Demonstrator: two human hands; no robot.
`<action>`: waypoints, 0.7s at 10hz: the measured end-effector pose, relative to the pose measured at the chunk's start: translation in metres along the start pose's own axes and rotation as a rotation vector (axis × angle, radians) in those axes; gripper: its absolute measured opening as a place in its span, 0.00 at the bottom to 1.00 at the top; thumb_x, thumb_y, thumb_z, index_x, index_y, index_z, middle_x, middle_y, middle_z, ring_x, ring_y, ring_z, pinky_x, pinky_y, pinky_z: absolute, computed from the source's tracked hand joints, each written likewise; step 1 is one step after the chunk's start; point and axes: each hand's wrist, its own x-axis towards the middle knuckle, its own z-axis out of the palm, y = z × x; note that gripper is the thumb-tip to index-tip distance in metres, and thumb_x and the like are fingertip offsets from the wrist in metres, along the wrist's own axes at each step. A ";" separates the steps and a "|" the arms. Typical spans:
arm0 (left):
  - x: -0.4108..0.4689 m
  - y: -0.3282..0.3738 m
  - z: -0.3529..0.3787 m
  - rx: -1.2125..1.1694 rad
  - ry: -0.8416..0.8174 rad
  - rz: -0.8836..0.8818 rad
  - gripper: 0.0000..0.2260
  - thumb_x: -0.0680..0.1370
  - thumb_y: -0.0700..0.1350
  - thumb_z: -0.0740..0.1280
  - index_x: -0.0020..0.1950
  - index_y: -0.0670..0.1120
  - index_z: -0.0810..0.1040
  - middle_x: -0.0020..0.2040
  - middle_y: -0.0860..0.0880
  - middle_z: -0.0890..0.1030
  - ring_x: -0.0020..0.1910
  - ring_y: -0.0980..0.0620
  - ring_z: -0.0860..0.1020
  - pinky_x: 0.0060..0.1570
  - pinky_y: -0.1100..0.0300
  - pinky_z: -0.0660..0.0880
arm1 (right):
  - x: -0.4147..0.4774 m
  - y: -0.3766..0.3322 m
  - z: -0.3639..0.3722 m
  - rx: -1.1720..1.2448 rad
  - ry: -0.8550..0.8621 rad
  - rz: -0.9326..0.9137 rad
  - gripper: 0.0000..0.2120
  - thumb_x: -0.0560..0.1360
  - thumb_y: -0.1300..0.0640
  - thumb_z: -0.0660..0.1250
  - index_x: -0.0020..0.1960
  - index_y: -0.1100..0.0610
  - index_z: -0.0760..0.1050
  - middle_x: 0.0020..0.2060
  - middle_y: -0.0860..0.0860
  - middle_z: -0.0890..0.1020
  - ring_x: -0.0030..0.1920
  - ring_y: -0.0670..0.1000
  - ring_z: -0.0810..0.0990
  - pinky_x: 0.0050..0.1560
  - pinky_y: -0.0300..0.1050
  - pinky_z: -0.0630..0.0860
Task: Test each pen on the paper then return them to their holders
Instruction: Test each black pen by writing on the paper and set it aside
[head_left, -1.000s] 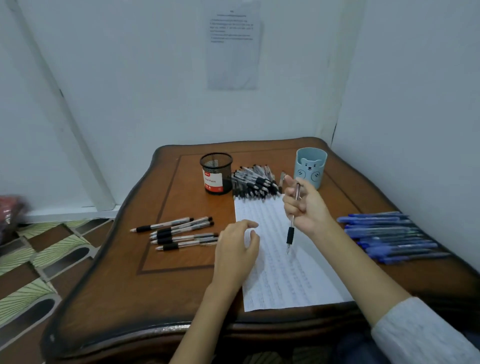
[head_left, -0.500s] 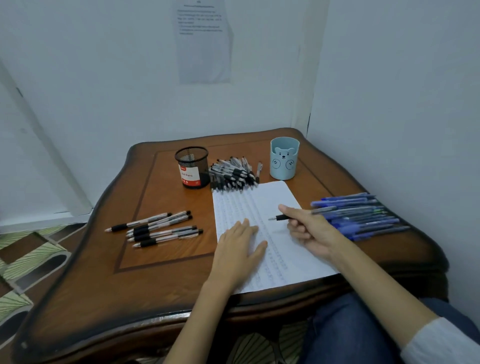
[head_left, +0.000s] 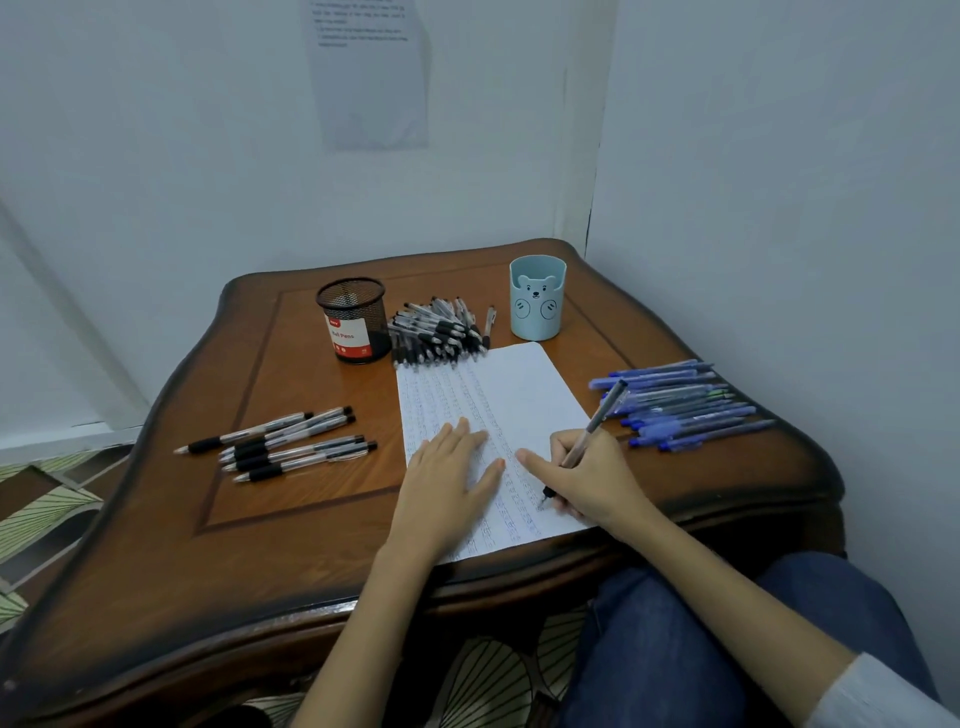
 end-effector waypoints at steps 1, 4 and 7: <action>0.000 0.000 0.000 -0.001 0.002 -0.001 0.23 0.81 0.58 0.56 0.75 0.53 0.62 0.78 0.52 0.56 0.77 0.54 0.50 0.73 0.56 0.47 | 0.002 0.007 0.000 -0.067 0.081 -0.054 0.23 0.71 0.71 0.64 0.25 0.56 0.58 0.21 0.53 0.61 0.19 0.46 0.65 0.22 0.37 0.64; 0.000 0.001 0.001 0.001 0.001 -0.009 0.23 0.81 0.58 0.55 0.75 0.53 0.61 0.78 0.53 0.55 0.77 0.55 0.50 0.73 0.57 0.46 | 0.002 0.010 0.001 -0.010 -0.008 -0.045 0.21 0.73 0.71 0.65 0.27 0.58 0.62 0.22 0.52 0.65 0.19 0.46 0.73 0.21 0.37 0.71; 0.000 0.001 0.002 0.002 0.003 -0.008 0.23 0.81 0.58 0.56 0.75 0.53 0.61 0.78 0.52 0.55 0.77 0.55 0.50 0.73 0.57 0.46 | 0.001 0.006 0.002 -0.031 -0.046 -0.029 0.19 0.72 0.72 0.64 0.27 0.61 0.62 0.24 0.54 0.63 0.21 0.50 0.70 0.20 0.36 0.69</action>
